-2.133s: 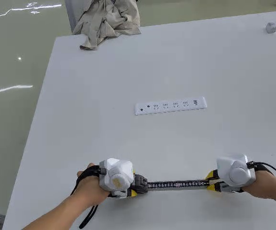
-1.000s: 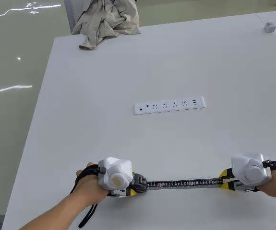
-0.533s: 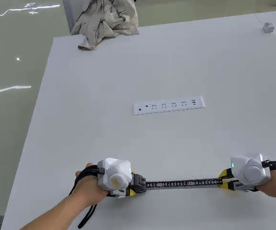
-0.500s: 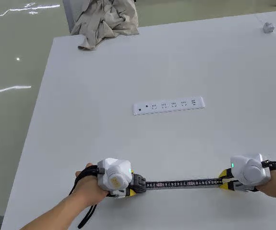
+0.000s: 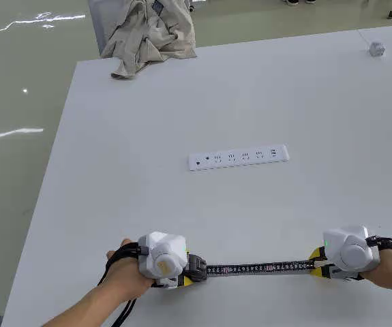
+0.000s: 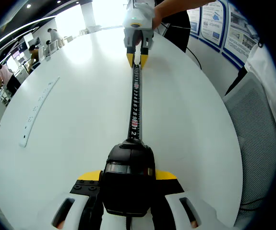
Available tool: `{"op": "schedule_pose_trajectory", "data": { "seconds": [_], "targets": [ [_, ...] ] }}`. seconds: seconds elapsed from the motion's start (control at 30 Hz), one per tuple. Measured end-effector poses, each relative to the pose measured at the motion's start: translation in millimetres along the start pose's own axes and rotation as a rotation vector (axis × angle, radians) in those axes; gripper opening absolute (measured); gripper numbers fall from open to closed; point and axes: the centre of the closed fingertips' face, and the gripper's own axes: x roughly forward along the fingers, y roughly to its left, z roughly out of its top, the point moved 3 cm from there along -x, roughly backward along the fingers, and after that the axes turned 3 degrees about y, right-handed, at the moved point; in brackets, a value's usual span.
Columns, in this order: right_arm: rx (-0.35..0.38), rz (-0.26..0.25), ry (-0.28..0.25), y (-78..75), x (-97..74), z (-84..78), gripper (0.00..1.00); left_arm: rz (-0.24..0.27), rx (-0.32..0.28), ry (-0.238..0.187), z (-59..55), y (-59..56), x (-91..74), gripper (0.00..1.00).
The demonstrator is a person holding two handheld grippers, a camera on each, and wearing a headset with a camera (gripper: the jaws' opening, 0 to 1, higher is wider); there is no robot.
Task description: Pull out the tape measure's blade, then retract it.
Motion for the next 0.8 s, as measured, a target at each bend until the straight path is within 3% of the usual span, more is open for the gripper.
{"op": "schedule_pose_trajectory", "data": {
  "seconds": [0.8],
  "targets": [
    [-0.018,-0.015,0.030,-0.4,-0.7,1.1,0.15,0.007,-0.005,-0.004,0.2,0.2,0.3,0.36]
  ]
}}
